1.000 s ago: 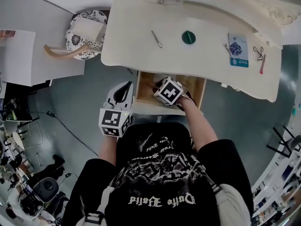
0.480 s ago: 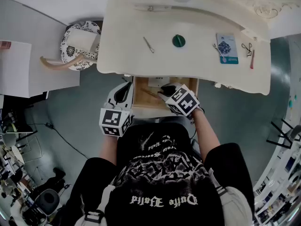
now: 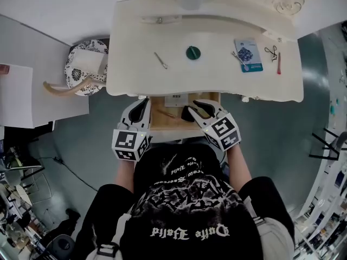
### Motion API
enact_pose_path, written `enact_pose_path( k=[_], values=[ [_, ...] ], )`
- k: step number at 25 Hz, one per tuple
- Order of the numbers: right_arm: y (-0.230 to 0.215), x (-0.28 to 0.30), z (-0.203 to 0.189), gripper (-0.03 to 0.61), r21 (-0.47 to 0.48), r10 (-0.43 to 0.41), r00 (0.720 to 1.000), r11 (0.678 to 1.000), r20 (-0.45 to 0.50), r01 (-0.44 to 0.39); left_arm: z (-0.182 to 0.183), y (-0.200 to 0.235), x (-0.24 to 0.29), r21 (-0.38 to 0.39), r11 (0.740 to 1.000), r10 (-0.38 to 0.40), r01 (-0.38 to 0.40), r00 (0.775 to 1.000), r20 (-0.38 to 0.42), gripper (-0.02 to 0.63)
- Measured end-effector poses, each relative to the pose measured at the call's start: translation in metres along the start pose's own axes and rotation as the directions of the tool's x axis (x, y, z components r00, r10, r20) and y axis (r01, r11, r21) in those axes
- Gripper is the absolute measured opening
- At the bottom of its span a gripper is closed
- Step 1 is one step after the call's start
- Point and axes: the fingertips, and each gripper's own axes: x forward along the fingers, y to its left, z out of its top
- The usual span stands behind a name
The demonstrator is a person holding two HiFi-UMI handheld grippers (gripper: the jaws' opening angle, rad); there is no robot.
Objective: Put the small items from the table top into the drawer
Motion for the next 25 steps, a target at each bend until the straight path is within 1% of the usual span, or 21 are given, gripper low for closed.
enact_pose_path(
  k=[2, 5, 9, 13, 19, 21, 25],
  values=[
    [-0.010, -0.013, 0.006, 0.095, 0.026, -0.063, 0.996, 0.998, 0.058, 0.062, 0.002, -0.003, 0.001, 0.002, 1.000, -0.009, 0.009, 1.000, 0.005, 0.015],
    [-0.024, -0.035, 0.016, 0.095, 0.074, -0.150, 0.979, 0.987, 0.141, 0.141, 0.006, -0.007, 0.001, 0.002, 1.000, -0.021, 0.021, 1.000, 0.012, 0.015],
    [-0.041, -0.060, 0.020, 0.095, 0.128, -0.224, 0.954, 0.971, 0.198, 0.202, 0.013, -0.015, 0.006, -0.003, 0.999, -0.040, 0.040, 0.999, 0.033, 0.015],
    [-0.051, -0.079, 0.017, 0.077, 0.160, -0.306, 0.927, 0.948, 0.219, 0.275, 0.011, -0.022, 0.009, -0.017, 0.998, -0.052, 0.052, 0.998, 0.042, 0.015],
    [-0.060, -0.096, 0.012, 0.029, 0.221, -0.394, 0.885, 0.912, 0.248, 0.345, 0.015, -0.032, 0.013, -0.008, 0.998, -0.066, 0.067, 0.997, 0.051, 0.015],
    [-0.062, -0.099, 0.011, 0.014, 0.221, -0.415, 0.876, 0.904, 0.248, 0.366, 0.016, -0.032, 0.013, -0.005, 0.998, -0.066, 0.066, 0.996, 0.052, 0.015],
    [-0.066, -0.100, 0.005, 0.009, 0.207, -0.445, 0.867, 0.891, 0.224, 0.404, 0.017, -0.031, 0.015, -0.002, 0.998, -0.059, 0.059, 0.997, 0.054, 0.015]
  ],
)
